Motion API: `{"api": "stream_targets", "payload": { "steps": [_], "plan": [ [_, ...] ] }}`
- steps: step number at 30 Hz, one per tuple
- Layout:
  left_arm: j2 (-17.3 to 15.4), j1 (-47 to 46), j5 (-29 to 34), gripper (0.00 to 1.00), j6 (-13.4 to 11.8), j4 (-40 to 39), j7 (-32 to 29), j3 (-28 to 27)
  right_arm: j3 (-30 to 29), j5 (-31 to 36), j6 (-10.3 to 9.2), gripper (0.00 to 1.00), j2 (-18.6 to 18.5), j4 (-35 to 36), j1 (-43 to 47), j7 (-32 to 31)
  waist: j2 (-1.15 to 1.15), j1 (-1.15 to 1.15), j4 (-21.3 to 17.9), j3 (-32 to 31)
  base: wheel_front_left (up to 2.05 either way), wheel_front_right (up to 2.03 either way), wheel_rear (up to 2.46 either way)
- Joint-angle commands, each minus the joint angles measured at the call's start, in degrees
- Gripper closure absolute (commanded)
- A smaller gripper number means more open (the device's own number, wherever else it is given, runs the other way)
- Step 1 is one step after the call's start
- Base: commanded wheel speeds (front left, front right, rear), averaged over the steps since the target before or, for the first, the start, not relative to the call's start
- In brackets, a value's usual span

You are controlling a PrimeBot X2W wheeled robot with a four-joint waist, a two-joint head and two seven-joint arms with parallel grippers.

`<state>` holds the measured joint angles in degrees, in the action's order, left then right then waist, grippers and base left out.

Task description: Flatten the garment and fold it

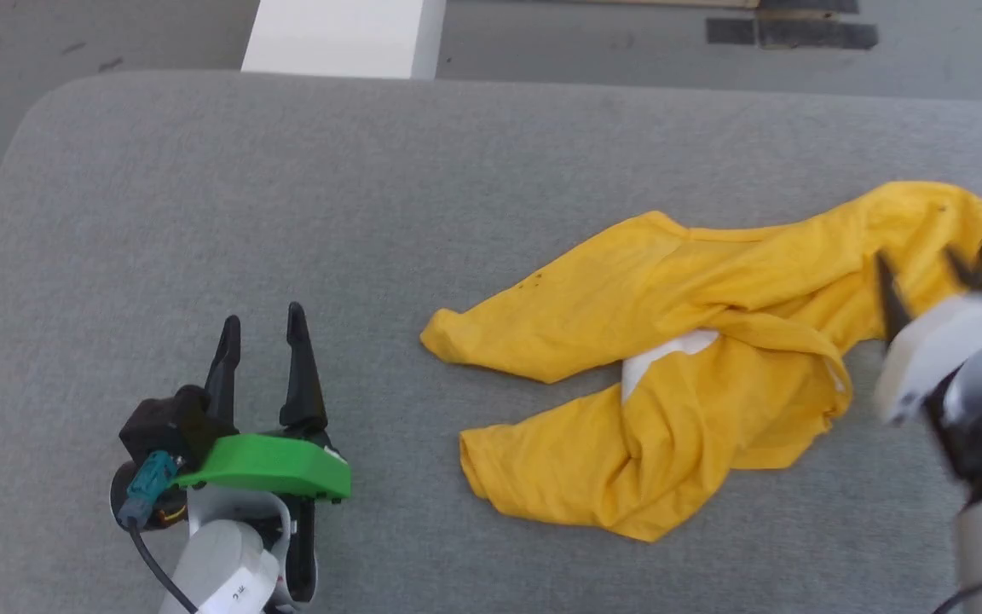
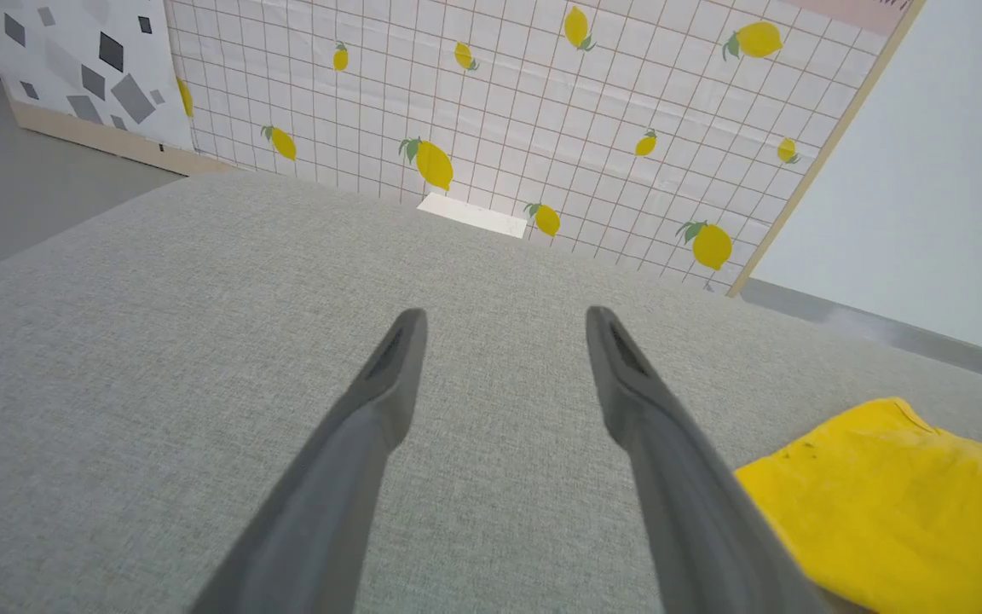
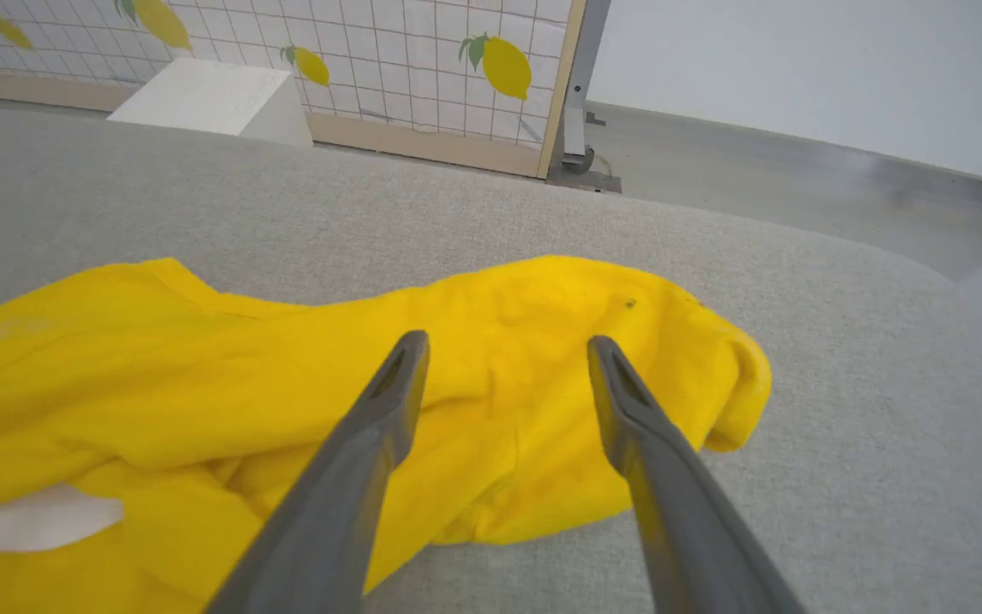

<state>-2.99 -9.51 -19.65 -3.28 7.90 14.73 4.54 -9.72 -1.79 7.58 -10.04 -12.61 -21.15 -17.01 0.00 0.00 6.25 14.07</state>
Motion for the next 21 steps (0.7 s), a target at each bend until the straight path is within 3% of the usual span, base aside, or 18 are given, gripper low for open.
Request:
{"api": "stream_targets", "payload": {
  "steps": [1,7,12,17,21],
  "plan": [
    [0.11,0.54,0.44,0.00,0.43,0.31,0.27,-0.18,0.47,-0.52,-0.09,0.00,1.37,1.33,2.69,1.55,0.00,0.00,-2.32,-2.26,0.00,0.00,0.00],
    [0.11,1.12,1.02,0.00,1.47,1.81,0.27,0.27,1.72,-3.69,-0.09,0.00,6.18,7.30,12.09,8.38,0.00,0.00,-5.37,-4.59,0.00,0.00,0.00],
    [-0.08,-0.95,2.66,0.00,2.45,5.90,-0.90,3.01,2.92,-6.00,-0.09,0.00,7.09,9.93,17.32,11.71,0.00,0.00,-7.77,-5.32,0.00,0.00,0.00],
    [-1.19,-5.80,4.41,0.00,1.91,11.52,-10.84,5.64,4.19,-8.94,-0.09,0.00,7.14,10.40,19.39,12.62,0.00,0.00,-9.91,-4.87,0.00,0.00,0.00],
    [-2.90,-9.98,6.41,0.00,-0.75,15.71,-21.70,6.58,5.45,-8.85,-0.09,0.00,7.14,10.87,19.41,12.24,0.00,0.00,-11.68,-4.16,0.00,0.00,0.00]
  ]
}}
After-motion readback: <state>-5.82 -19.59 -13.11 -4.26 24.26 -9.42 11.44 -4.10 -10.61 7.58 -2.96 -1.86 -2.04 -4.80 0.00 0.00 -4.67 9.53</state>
